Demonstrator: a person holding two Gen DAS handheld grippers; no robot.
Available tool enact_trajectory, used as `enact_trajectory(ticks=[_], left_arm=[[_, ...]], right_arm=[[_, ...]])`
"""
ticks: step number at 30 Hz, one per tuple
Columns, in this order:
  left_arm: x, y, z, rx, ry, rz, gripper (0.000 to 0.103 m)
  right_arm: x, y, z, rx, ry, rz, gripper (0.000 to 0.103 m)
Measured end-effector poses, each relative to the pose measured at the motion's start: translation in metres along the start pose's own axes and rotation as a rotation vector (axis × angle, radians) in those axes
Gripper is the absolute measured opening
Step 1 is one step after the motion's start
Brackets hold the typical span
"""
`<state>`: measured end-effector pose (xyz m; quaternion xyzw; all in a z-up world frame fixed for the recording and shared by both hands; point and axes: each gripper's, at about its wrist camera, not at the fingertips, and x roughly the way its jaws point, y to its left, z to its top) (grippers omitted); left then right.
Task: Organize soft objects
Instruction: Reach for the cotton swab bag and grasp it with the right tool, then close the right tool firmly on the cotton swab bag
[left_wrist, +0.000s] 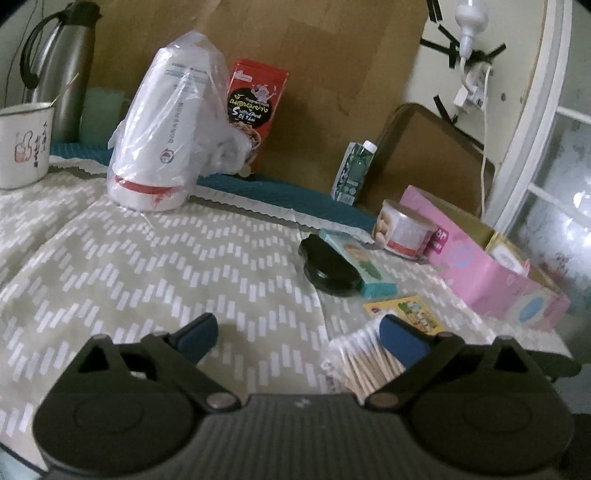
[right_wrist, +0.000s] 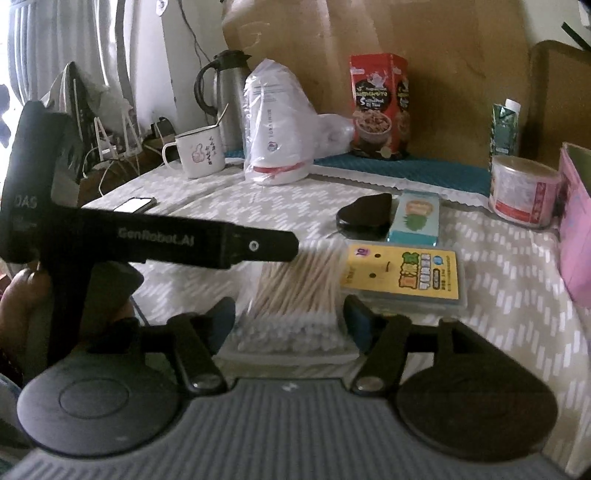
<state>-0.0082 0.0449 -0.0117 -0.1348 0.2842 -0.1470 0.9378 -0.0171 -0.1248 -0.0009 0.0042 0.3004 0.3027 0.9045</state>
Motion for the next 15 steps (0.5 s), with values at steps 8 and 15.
enact_trajectory(ticks=[8,15], left_arm=[[-0.002,0.0061,-0.0005,-0.032,-0.015,-0.035,0.099],[-0.0023,0.0063,-0.001,-0.036,-0.016,-0.037,0.099]], right_arm=[[0.0021,0.0034,0.0,-0.024,0.003,-0.008,0.074],[0.0031,0.006,-0.0005,-0.03,0.003,-0.017,0.074]])
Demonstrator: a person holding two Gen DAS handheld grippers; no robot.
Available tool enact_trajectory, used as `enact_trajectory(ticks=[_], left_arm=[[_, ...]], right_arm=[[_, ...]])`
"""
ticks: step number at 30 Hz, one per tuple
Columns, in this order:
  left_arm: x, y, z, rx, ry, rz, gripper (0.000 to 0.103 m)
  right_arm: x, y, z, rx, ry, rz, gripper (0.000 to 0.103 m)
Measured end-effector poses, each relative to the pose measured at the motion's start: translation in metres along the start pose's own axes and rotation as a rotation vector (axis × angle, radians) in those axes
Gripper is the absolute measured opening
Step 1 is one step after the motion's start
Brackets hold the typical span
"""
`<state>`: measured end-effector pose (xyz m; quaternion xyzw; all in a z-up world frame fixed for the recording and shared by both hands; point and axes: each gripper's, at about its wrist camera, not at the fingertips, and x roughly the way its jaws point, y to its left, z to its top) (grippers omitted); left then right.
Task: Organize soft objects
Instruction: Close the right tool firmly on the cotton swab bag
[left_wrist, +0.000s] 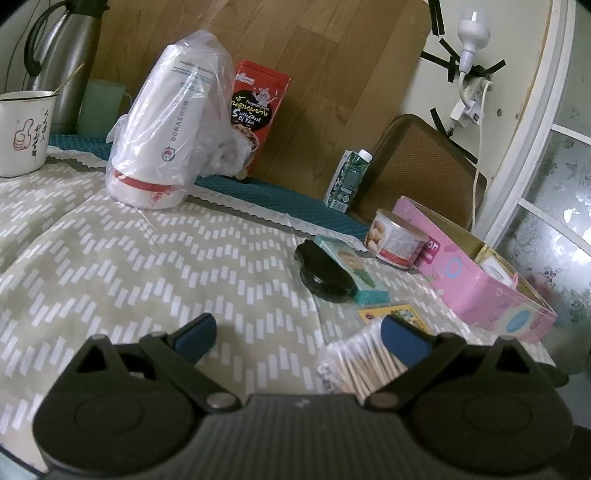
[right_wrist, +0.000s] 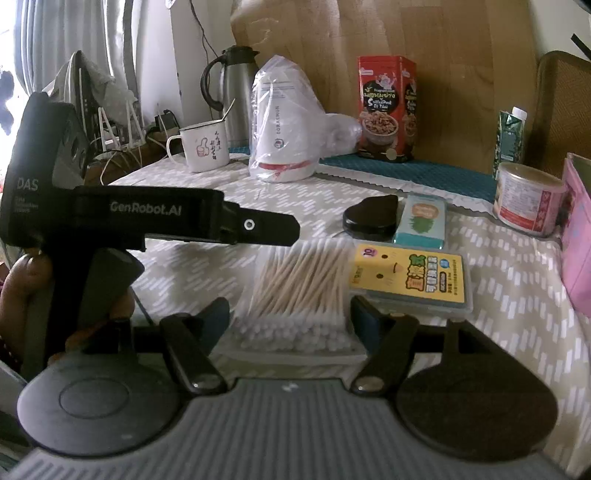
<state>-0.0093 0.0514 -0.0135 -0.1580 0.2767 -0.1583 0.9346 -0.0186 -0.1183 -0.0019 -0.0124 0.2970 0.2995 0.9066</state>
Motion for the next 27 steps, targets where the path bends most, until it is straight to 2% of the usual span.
enact_trajectory(ticks=[27], left_arm=[[-0.0023,0.0016,-0.0003,-0.009,-0.002,-0.01,0.099]], right_arm=[[0.0018,0.0025,0.0002,-0.002,0.0,-0.012,0.075]])
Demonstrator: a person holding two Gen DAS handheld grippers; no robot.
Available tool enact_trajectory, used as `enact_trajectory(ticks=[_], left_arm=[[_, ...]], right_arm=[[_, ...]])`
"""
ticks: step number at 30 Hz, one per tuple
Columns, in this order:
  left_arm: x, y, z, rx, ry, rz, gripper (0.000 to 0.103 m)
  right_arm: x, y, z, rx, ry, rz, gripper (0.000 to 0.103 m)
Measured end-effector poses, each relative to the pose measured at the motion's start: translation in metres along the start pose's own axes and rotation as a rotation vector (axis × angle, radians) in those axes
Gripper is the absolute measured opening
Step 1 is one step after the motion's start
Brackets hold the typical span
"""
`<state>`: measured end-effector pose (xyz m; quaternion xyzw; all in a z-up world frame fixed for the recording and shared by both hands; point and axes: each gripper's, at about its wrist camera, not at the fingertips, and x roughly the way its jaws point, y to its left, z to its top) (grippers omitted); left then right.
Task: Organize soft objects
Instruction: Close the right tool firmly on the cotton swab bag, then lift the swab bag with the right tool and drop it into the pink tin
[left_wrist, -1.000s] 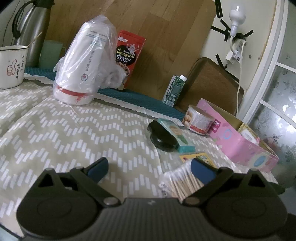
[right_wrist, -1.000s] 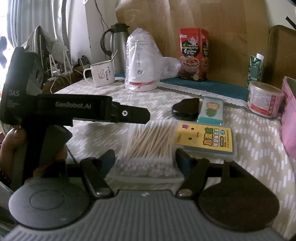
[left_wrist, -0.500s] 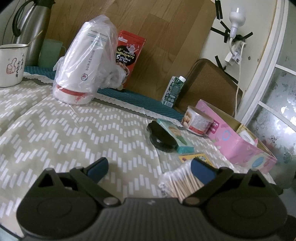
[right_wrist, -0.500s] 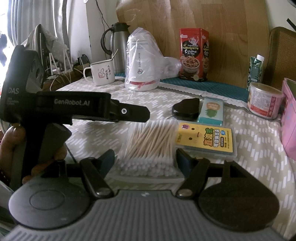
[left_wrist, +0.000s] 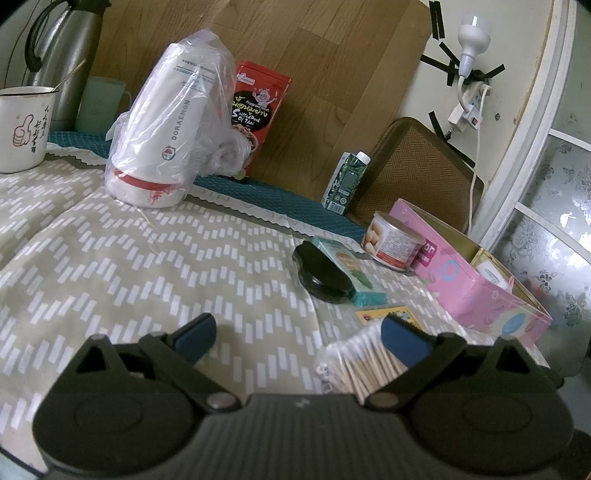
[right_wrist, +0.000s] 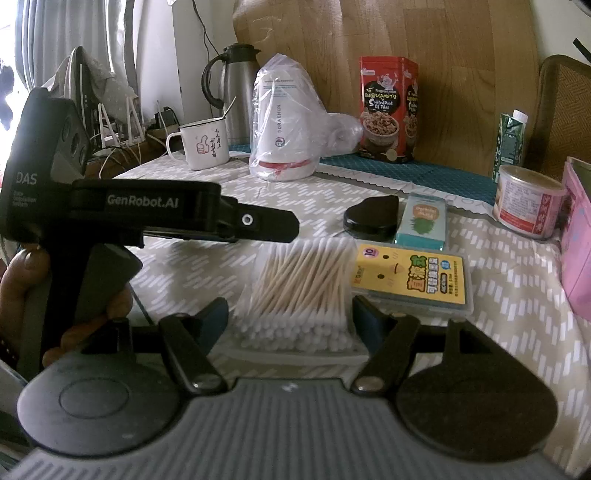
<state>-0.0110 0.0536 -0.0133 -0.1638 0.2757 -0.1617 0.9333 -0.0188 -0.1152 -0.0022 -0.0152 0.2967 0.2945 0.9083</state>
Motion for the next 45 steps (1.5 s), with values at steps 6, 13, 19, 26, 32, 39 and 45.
enact_trajectory(ticks=[6,13,19,26,32,39,45], left_arm=[[0.0,0.0,0.0,0.001,0.0,0.0,0.099],[0.0,0.0,0.0,0.001,0.001,0.0,0.1],[0.0,-0.002,0.0,0.007,0.004,0.002,0.1],[0.002,-0.001,0.002,0.013,0.014,0.001,0.1],[-0.011,0.016,0.009,-0.074,0.049,-0.036,0.1],[-0.034,0.022,0.013,-0.136,0.069,-0.081,0.1],[-0.035,0.003,0.013,-0.086,0.117,-0.141,0.1]], right_arm=[[0.0,0.0,0.0,0.0,0.0,-0.001,0.075],[0.0,0.0,0.0,0.001,0.0,-0.002,0.076],[0.001,0.002,0.0,0.003,0.0,-0.005,0.076],[0.0,0.0,0.0,-0.003,0.0,-0.009,0.076],[-0.003,-0.005,-0.001,0.037,-0.006,-0.028,0.08],[-0.005,-0.009,-0.002,0.058,-0.006,-0.033,0.081],[-0.011,-0.012,-0.004,0.056,0.017,-0.035,0.085]])
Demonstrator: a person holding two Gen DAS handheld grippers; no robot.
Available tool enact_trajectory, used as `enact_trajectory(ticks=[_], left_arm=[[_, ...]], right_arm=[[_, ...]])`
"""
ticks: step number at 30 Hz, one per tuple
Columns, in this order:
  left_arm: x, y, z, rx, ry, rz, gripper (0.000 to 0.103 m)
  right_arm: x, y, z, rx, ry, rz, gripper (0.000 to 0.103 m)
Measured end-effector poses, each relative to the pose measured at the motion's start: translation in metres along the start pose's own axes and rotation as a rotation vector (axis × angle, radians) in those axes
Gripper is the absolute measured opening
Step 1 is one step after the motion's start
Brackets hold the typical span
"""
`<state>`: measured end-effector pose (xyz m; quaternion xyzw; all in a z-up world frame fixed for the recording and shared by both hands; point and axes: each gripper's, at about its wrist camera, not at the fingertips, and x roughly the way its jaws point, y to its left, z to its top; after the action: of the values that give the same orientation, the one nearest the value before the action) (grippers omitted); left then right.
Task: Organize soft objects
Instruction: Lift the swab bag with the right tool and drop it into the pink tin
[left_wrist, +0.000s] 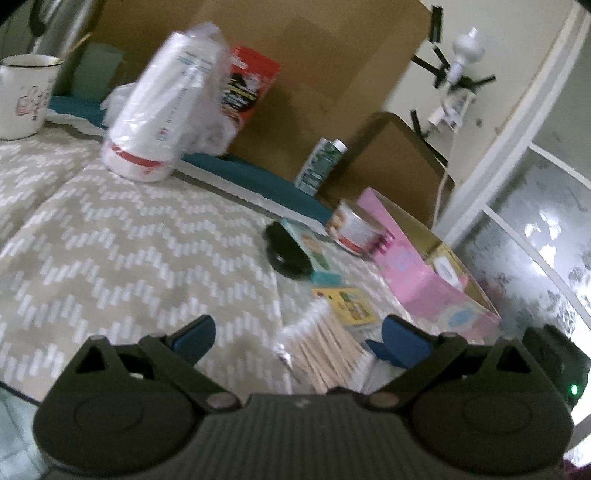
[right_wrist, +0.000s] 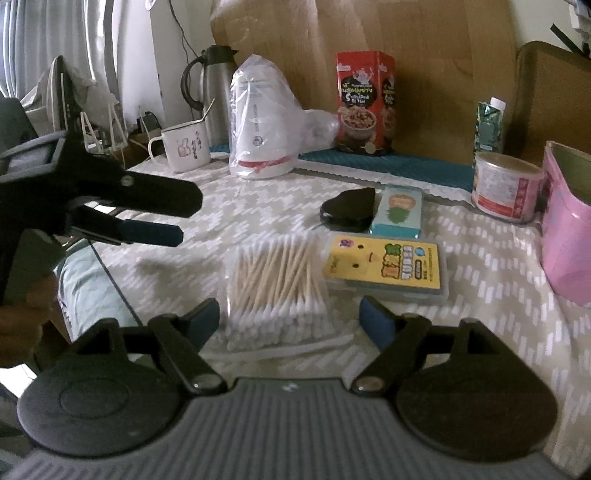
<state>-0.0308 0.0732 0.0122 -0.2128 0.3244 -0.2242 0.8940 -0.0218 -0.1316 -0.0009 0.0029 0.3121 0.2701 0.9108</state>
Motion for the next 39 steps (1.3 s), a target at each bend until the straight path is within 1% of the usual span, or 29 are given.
enact_trajectory(ticks=[3,6,10,13,15,18,19,23,24,25,27,29,30,31,32,33,34,35,37,39], left_arm=[[0.002,-0.005,-0.002,0.009,0.022,-0.018,0.1],[0.004,-0.007,-0.004,-0.006,0.049,-0.049,0.1],[0.01,-0.011,-0.005,-0.026,0.089,-0.083,0.098],[0.015,-0.013,-0.005,-0.029,0.101,-0.081,0.096],[0.018,-0.013,-0.005,-0.04,0.108,-0.078,0.096],[0.018,-0.013,-0.003,-0.047,0.107,-0.073,0.095],[0.017,-0.012,-0.002,-0.047,0.104,-0.073,0.095],[0.019,-0.004,0.001,-0.08,0.116,-0.079,0.09],[0.02,-0.002,0.002,-0.096,0.123,-0.088,0.084],[0.022,0.0,0.002,-0.11,0.135,-0.1,0.082],[0.028,-0.001,0.001,-0.127,0.16,-0.118,0.078],[0.035,-0.009,0.0,-0.108,0.181,-0.114,0.076],[0.039,-0.014,-0.001,-0.088,0.191,-0.103,0.067],[0.043,-0.019,-0.001,-0.066,0.199,-0.084,0.063],[0.046,-0.025,-0.002,-0.042,0.201,-0.066,0.057],[0.046,-0.03,-0.001,-0.02,0.199,-0.055,0.057],[0.045,-0.034,0.002,-0.006,0.193,-0.062,0.057],[0.043,-0.04,0.006,0.007,0.186,-0.079,0.057],[0.044,-0.054,0.017,0.036,0.171,-0.119,0.057],[0.05,-0.073,0.031,0.082,0.16,-0.154,0.057]], right_arm=[[-0.006,-0.009,0.001,0.053,0.013,0.017,0.088],[-0.011,-0.024,0.003,0.132,0.02,0.041,0.088],[-0.013,-0.037,0.004,0.194,0.02,0.039,0.089],[-0.006,-0.048,0.012,0.239,0.023,0.07,0.09],[0.003,-0.06,0.018,0.295,0.012,0.093,0.093],[0.007,-0.069,0.024,0.372,-0.002,0.089,0.093],[0.005,-0.069,0.024,0.377,-0.004,0.097,0.093],[-0.01,-0.053,0.016,0.279,-0.006,0.138,0.093],[-0.014,-0.048,0.012,0.255,-0.006,0.143,0.093],[-0.018,-0.044,0.009,0.23,-0.005,0.148,0.093],[-0.022,-0.033,0.004,0.168,0.0,0.144,0.093],[-0.019,-0.02,0.003,0.088,0.005,0.126,0.092],[-0.016,-0.012,0.001,0.049,0.009,0.117,0.091],[-0.011,-0.003,0.0,0.012,0.02,0.108,0.082],[-0.006,0.001,-0.003,-0.017,0.027,0.087,0.07],[-0.004,0.007,-0.004,-0.052,0.006,0.069,0.059],[-0.006,0.011,-0.005,-0.07,-0.005,0.079,0.055],[-0.01,0.014,-0.005,-0.083,-0.026,0.062,0.054],[-0.023,0.015,-0.005,-0.121,-0.088,0.022,0.054],[-0.037,0.008,-0.001,-0.117,-0.148,-0.014,0.054]])
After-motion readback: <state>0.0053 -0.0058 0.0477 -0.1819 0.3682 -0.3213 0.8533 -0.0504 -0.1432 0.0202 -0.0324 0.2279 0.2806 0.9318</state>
